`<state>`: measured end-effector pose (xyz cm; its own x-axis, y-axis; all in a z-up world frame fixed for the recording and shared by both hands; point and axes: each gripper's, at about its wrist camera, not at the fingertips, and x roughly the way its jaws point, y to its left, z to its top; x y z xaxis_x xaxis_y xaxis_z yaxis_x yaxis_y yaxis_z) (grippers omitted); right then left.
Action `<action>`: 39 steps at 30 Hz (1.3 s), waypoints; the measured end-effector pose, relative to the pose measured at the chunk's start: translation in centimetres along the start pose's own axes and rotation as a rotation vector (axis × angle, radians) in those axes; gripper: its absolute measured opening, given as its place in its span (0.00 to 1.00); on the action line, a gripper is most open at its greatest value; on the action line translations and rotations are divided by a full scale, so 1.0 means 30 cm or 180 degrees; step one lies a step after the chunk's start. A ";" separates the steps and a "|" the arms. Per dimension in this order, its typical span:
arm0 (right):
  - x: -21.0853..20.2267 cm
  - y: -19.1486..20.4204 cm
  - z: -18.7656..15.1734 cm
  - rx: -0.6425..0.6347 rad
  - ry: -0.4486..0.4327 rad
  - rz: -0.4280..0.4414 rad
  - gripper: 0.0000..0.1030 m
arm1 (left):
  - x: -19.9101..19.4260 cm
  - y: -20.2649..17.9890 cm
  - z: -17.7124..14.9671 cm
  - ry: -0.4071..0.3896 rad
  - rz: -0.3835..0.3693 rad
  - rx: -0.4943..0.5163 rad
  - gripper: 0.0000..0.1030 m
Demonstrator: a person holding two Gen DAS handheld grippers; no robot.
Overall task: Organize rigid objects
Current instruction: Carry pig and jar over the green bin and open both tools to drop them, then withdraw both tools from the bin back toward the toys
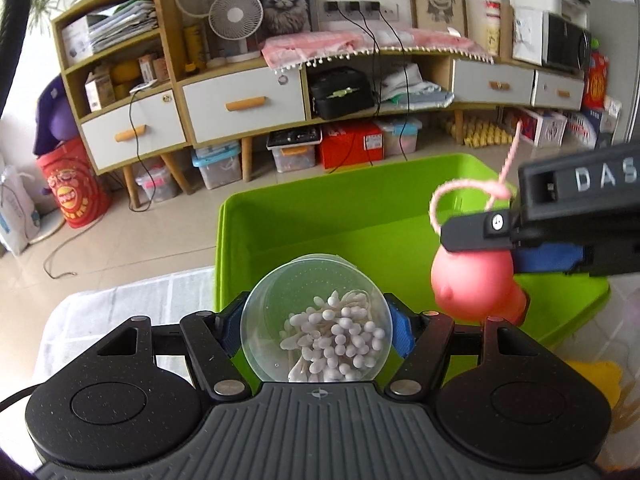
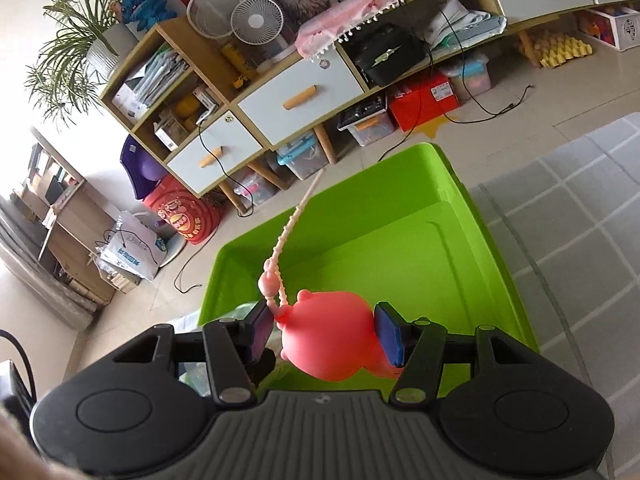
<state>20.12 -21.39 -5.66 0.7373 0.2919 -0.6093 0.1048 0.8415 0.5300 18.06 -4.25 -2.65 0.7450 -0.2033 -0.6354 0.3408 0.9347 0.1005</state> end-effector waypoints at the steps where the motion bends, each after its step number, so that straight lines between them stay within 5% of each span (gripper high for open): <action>1: 0.001 -0.003 0.000 0.0006 0.0009 -0.0014 0.40 | 0.002 0.003 -0.001 -0.0017 -0.0004 -0.0025 0.69; 4: 0.002 -0.008 0.004 0.0029 0.0012 -0.0013 0.41 | 0.002 0.014 -0.003 -0.0038 -0.0027 -0.0101 0.70; 8: -0.022 -0.016 0.010 0.0103 -0.0028 0.0032 0.56 | -0.013 0.031 -0.003 -0.0021 -0.0157 -0.0251 0.91; 28: -0.260 0.038 -0.007 0.0047 -0.0066 -0.0109 0.63 | -0.209 0.024 0.012 0.0123 -0.0113 -0.0669 0.98; 39: -0.365 0.081 -0.072 -0.0219 0.0087 -0.0251 0.67 | -0.342 0.051 -0.047 0.0379 0.0004 -0.1193 0.98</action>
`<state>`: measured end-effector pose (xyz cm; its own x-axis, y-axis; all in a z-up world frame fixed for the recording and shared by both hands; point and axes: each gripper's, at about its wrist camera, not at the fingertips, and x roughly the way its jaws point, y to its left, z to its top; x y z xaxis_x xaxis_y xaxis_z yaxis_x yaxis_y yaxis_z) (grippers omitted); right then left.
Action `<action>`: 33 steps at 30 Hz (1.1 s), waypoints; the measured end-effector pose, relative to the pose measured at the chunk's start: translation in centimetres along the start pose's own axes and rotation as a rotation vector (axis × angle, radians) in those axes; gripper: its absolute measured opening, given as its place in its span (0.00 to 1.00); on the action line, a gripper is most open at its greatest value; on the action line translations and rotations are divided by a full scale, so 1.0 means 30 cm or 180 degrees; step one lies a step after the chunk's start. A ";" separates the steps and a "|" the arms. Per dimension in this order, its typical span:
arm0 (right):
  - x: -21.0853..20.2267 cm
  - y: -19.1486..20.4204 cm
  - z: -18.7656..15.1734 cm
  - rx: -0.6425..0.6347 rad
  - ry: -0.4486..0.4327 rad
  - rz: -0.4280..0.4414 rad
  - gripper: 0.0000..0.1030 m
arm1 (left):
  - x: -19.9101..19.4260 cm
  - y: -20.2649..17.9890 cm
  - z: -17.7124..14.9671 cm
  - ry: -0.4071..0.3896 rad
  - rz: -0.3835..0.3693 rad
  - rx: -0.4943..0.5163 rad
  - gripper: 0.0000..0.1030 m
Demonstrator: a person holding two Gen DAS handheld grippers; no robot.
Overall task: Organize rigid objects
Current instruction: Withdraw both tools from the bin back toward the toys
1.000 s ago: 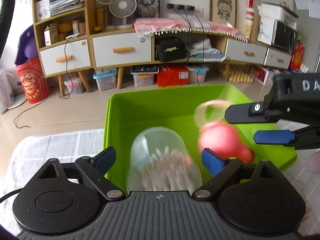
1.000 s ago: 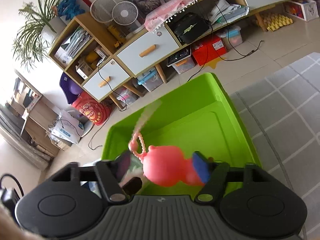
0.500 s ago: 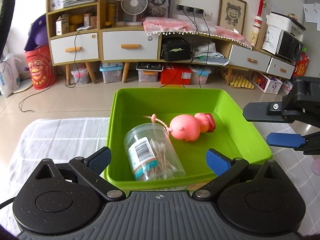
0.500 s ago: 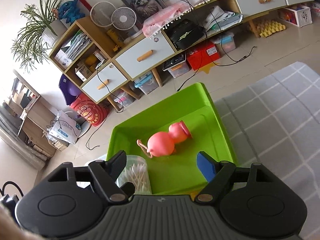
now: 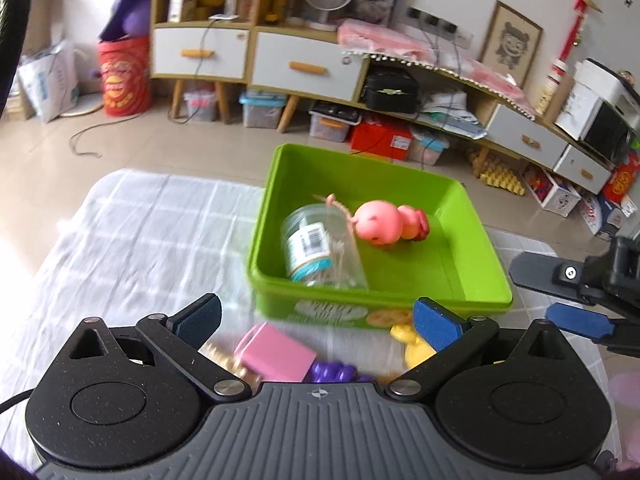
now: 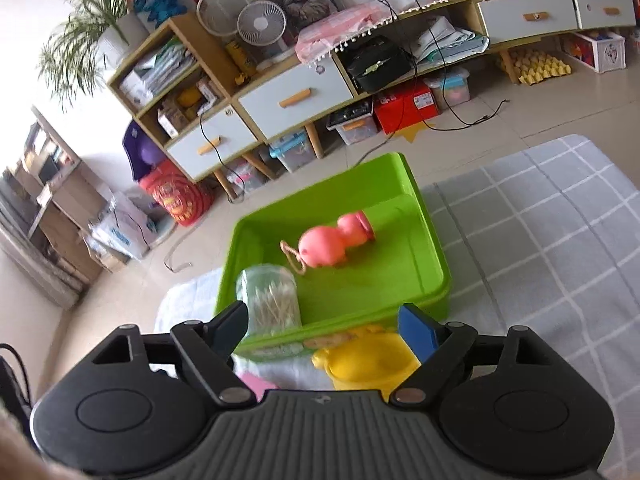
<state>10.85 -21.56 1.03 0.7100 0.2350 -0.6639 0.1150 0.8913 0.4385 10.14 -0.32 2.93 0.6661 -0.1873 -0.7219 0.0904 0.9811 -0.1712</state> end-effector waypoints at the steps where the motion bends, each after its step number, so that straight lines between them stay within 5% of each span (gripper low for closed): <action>1: -0.006 0.002 -0.008 -0.0033 0.0013 -0.0019 0.67 | -0.009 0.002 -0.007 0.0017 0.0028 -0.0013 0.98; 9: -0.044 -0.020 -0.085 -0.0177 0.0119 -0.0098 0.71 | -0.039 0.045 -0.073 0.0229 0.0167 -0.0238 0.98; 18: -0.032 -0.085 -0.153 -0.0094 0.0374 -0.0291 0.72 | -0.025 0.074 -0.152 0.0489 0.0131 -0.0047 0.97; 22: -0.024 -0.140 -0.164 0.0120 0.0566 -0.0223 0.72 | -0.007 0.026 -0.198 0.0557 0.0229 0.0347 0.96; 33: 0.021 -0.247 -0.221 0.0843 0.1001 0.0017 0.72 | -0.008 -0.021 -0.247 0.0643 -0.0207 0.0640 0.92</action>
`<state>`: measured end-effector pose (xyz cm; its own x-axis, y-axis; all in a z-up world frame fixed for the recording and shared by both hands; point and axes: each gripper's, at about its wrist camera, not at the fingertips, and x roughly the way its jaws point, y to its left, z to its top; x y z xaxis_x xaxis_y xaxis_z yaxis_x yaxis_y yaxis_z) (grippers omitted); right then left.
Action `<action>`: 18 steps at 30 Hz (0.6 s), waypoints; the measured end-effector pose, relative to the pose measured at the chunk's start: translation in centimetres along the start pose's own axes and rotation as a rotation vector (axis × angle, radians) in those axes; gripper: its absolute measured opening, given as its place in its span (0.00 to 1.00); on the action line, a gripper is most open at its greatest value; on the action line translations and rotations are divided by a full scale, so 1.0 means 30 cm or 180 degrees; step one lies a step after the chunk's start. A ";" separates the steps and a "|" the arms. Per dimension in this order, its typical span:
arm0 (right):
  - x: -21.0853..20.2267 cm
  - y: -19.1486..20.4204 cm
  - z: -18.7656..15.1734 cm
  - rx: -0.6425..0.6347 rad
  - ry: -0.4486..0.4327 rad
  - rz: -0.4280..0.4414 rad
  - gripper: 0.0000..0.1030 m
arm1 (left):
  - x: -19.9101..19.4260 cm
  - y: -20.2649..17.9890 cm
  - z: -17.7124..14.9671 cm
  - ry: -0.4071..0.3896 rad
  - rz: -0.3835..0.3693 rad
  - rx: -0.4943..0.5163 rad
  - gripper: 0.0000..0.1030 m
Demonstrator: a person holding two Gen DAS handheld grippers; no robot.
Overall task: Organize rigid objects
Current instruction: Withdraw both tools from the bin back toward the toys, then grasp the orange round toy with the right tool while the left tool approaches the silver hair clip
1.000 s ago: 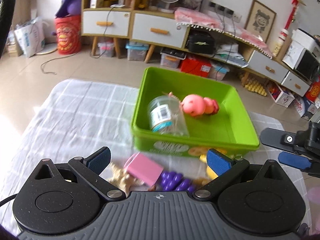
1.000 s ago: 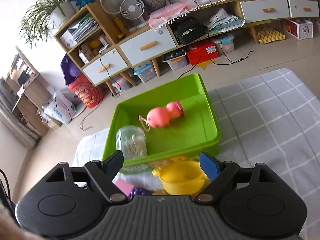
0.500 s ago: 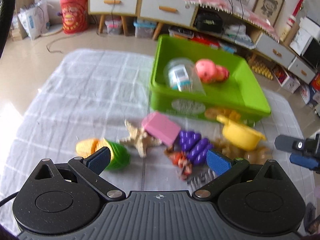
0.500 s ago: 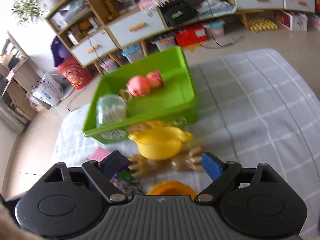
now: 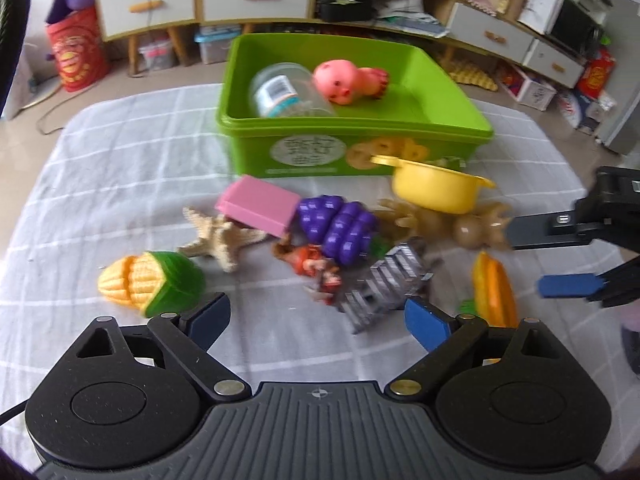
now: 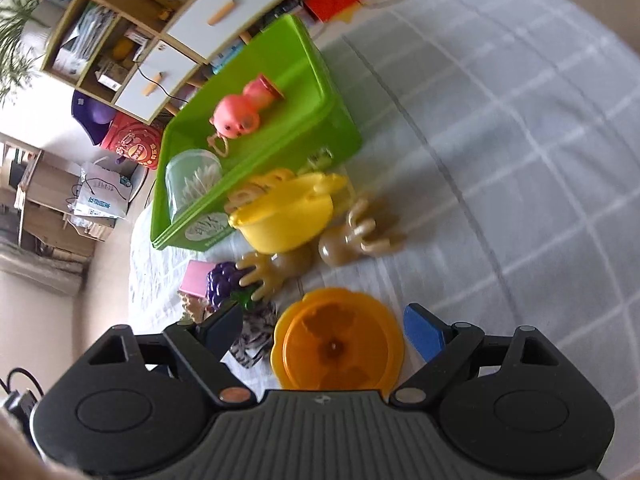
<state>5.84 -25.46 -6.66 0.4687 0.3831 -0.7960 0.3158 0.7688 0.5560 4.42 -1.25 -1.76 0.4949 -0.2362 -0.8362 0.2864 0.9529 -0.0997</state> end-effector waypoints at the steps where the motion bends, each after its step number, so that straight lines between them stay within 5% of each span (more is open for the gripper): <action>1: 0.007 -0.006 -0.002 0.0044 0.0031 0.0034 0.72 | 0.002 -0.010 -0.001 -0.0003 -0.0024 0.0040 0.92; 9: 0.062 -0.002 -0.022 0.0093 0.0215 0.0020 0.71 | 0.034 -0.060 -0.015 0.0042 -0.0126 0.0284 0.82; 18: 0.089 0.038 -0.028 -0.0172 0.0191 -0.0231 0.62 | 0.034 -0.038 -0.008 0.0070 -0.0325 0.0031 0.80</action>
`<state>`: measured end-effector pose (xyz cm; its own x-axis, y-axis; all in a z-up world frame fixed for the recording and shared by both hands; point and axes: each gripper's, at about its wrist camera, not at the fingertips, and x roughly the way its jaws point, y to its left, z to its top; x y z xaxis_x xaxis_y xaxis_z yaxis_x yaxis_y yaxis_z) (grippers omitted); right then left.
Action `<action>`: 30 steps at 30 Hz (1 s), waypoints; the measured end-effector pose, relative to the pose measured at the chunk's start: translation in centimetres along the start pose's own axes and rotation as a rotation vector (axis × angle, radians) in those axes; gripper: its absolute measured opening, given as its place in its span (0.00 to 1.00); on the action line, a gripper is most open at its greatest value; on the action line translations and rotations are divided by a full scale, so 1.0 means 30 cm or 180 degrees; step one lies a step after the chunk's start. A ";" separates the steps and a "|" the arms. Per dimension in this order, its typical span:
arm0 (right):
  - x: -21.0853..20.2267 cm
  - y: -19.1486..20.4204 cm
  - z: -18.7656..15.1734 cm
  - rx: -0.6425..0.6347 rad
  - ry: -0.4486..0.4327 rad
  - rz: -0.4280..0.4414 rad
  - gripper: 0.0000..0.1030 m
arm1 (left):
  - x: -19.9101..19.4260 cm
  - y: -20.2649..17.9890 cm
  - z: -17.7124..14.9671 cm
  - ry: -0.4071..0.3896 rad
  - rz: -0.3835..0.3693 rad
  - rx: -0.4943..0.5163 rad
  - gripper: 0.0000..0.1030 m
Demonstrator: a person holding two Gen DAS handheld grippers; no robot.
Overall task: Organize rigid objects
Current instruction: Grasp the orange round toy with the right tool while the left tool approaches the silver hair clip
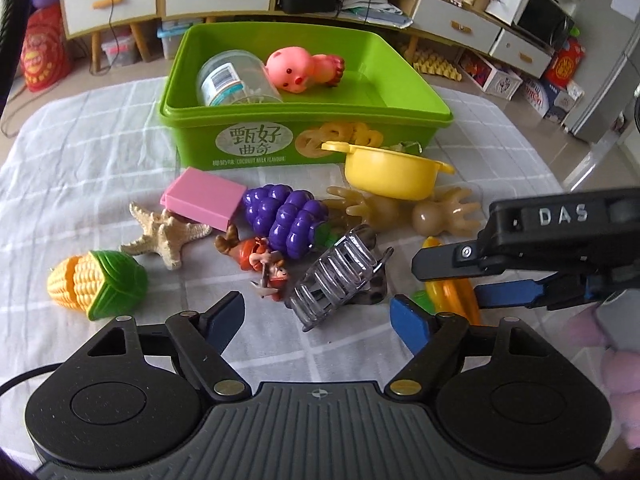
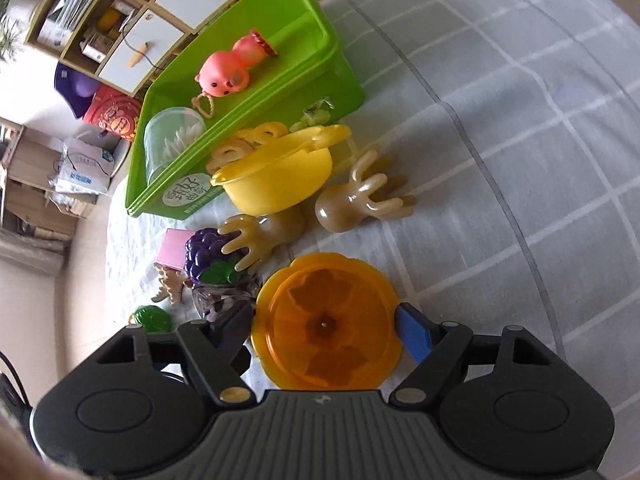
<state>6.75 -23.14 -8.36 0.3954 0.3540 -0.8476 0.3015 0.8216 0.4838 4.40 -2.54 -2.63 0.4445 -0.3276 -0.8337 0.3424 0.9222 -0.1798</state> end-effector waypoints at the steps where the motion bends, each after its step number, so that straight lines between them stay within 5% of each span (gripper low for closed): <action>1: -0.002 0.005 0.000 -0.0032 -0.0018 -0.0028 0.62 | -0.001 0.007 0.001 0.0005 -0.0030 -0.0054 0.80; 7: -0.027 0.007 0.011 -0.0123 -0.0180 -0.0240 0.62 | -0.003 0.069 0.013 0.0029 -0.0278 -0.0650 0.81; 18: -0.020 -0.001 0.020 -0.0012 -0.0187 -0.0207 0.62 | 0.060 0.147 0.006 0.0153 -0.0650 -0.1939 0.84; 30: -0.020 0.004 0.025 0.0008 -0.0266 -0.0263 0.62 | 0.100 0.160 -0.010 0.0187 -0.0736 -0.2337 0.75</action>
<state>7.20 -23.58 -7.63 0.4399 0.2467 -0.8635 0.3382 0.8452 0.4138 7.11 0.98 -6.15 0.3767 -0.5359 -0.7556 -0.2248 0.7384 -0.6358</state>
